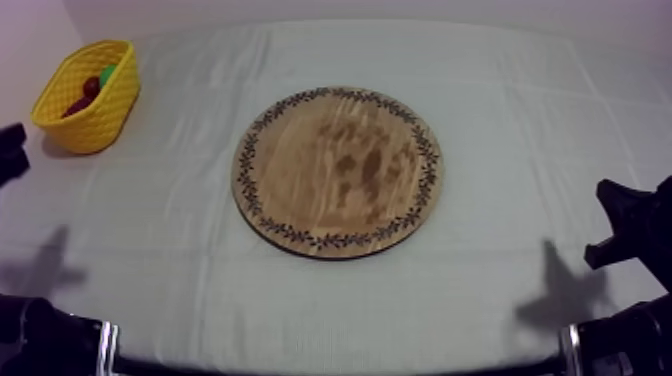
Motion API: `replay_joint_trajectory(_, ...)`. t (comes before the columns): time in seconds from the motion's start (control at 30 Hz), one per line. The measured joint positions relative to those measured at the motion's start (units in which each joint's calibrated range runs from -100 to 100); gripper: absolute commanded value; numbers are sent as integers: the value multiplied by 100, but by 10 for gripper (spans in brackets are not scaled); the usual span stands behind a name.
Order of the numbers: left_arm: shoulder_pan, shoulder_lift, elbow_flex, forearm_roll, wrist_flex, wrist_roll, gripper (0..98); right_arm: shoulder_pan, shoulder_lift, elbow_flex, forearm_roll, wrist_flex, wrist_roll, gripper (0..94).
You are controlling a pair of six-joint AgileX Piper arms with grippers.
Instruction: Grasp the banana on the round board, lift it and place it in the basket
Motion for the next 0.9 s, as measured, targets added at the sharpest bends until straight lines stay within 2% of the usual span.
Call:
replay_joint_trajectory(0.33,74,-1150,1634,-63,-430,-4,0,0,0,0,0,1,0,2)
replay_joint_trajectory(0.5,127,-1549,2102,-53,-555,-88,0,0,0,0,0,1,0,2)
replay_joint_trajectory(0.67,181,-1845,2212,-123,-585,-98,1,0,0,0,0,1,0,2)
replay_joint_trajectory(0.8,186,-1889,2224,-140,-597,44,1,0,0,0,0,1,0,2)
replay_joint_trajectory(0.9,186,-1888,2224,-139,-604,272,1,0,0,0,0,1,-13,2)
